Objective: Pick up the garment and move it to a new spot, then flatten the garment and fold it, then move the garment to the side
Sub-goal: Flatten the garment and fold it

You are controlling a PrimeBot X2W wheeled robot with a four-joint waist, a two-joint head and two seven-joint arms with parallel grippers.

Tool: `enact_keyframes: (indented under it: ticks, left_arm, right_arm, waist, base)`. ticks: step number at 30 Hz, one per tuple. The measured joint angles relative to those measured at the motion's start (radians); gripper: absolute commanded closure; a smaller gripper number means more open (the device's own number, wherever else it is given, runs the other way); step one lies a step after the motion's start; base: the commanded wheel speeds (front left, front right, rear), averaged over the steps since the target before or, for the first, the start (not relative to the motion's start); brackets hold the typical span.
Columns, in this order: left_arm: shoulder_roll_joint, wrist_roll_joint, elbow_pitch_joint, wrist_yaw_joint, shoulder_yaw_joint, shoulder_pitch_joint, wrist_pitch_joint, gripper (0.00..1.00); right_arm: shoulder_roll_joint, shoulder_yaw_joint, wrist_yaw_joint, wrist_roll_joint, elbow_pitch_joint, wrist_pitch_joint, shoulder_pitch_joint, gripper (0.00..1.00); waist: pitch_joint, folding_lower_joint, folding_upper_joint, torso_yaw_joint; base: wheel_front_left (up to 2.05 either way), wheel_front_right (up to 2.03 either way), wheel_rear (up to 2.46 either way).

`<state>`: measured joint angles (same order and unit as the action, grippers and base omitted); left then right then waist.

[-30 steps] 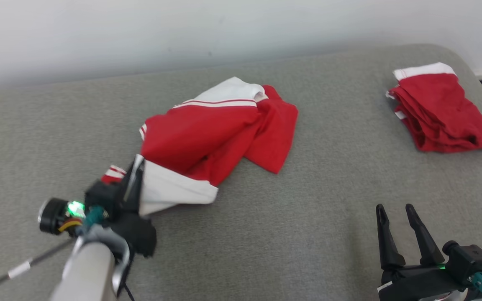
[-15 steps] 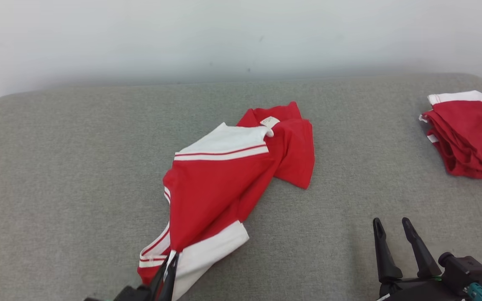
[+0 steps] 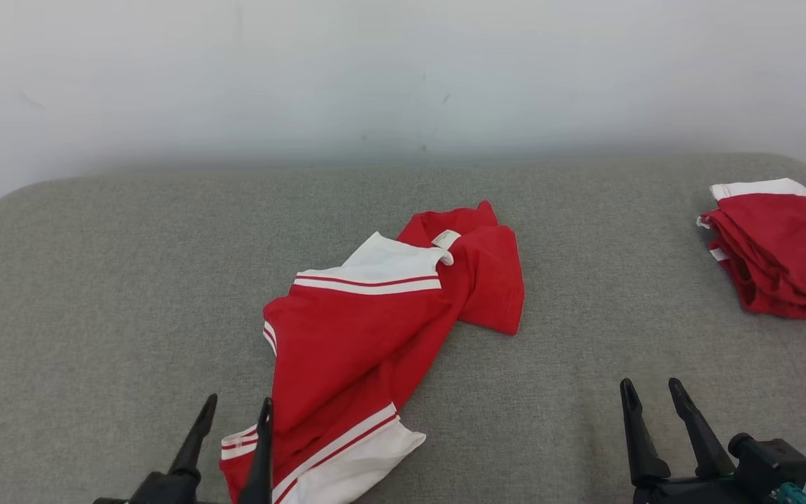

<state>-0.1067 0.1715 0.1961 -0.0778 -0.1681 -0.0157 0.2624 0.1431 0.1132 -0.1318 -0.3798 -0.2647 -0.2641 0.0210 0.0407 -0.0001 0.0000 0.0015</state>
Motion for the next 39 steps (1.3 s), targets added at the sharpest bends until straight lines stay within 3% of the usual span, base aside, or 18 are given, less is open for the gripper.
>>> enact_keyframes:
  ticks: [18,31,39]
  left_arm:
    - [0.041,0.005,-0.112,0.035,0.212,0.099,0.0,0.0]
    - [0.053,-0.012,-0.122,0.029,0.219,0.118,0.0,0.0]
    - [0.055,-0.021,-0.125,0.025,0.175,0.084,0.0,0.0]
  right_arm:
    - [0.01,-0.021,0.0,0.013,0.064,0.0,-0.051,0.0]
    - [0.003,-0.028,0.0,0.019,0.076,0.0,-0.065,0.0]
    - [0.069,0.028,0.0,0.021,0.003,0.012,0.064,0.0]
  waist:
    - [-0.04,0.0001,0.0,-0.028]
    - [-0.043,0.0001,0.0,-0.028]
    - [-0.014,0.0002,0.0,-0.01]
  base:
    - [0.0,0.0,0.0]
    - [0.0,0.0,0.0]
    - [0.0,0.0,0.0]
